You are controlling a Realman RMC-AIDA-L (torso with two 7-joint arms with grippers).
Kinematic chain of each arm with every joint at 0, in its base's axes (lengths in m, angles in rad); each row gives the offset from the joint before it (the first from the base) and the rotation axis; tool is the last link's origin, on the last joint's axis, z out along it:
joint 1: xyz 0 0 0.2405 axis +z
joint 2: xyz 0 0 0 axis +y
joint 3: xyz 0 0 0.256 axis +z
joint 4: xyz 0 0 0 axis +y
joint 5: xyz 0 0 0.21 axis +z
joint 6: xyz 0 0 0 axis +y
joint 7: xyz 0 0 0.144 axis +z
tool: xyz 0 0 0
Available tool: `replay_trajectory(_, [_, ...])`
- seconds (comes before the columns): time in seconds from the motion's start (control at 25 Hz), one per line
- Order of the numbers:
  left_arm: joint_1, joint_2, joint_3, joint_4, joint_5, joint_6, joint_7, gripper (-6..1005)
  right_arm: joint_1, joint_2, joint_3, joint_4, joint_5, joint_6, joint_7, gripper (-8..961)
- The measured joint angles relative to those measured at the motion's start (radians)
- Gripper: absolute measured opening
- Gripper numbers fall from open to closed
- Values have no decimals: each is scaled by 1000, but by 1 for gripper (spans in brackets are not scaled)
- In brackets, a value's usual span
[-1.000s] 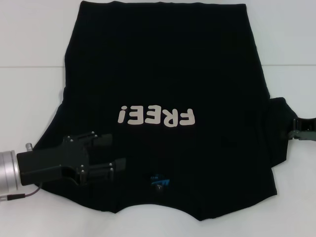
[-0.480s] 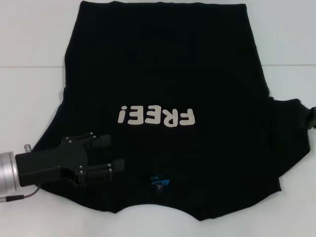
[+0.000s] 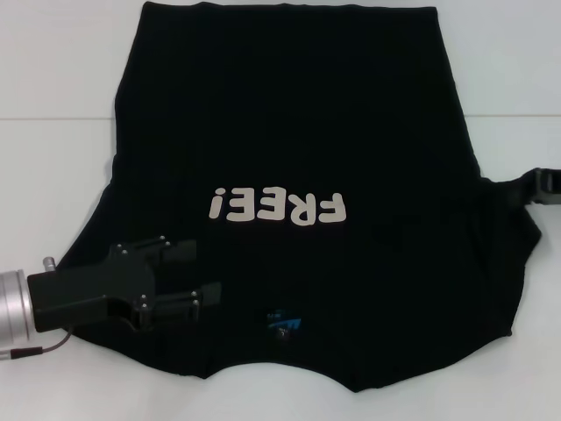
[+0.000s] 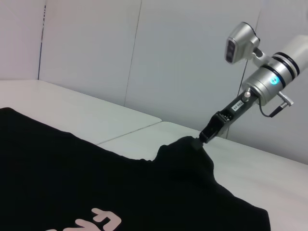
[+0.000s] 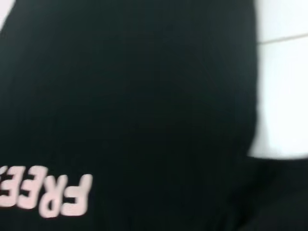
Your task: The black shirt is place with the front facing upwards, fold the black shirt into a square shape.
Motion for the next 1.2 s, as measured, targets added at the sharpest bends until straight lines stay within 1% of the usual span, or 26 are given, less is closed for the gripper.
replay_trajectory(0.2, [0, 0, 0, 0, 0, 0, -1, 792, 24, 14, -5, 0, 35, -29, -50, 6])
replay_trajectory(0.28, [0, 0, 0, 0, 0, 0, -1, 792, 26, 15, -8, 1, 59, -36, -65, 6])
replay_trajectory(0.56, [-2, 0, 0, 0, 0, 0, -6, 792, 35, 25, -81, 8, 83, -41, -81, 5])
replay_trajectory(0.88, [-5, 3, 0, 0, 0, 0, -10, 791, 36, 26, -82, 9, 84, -39, -82, 5])
replay_trajectory(1.08, [-5, 3, 0, 0, 0, 0, -10, 791, 40, 40, -84, 10, 111, -42, -103, 5])
replay_trajectory(1.2, [-5, 3, 0, 0, 0, 0, -10, 791, 40, 42, -84, 25, 156, -60, -108, 5])
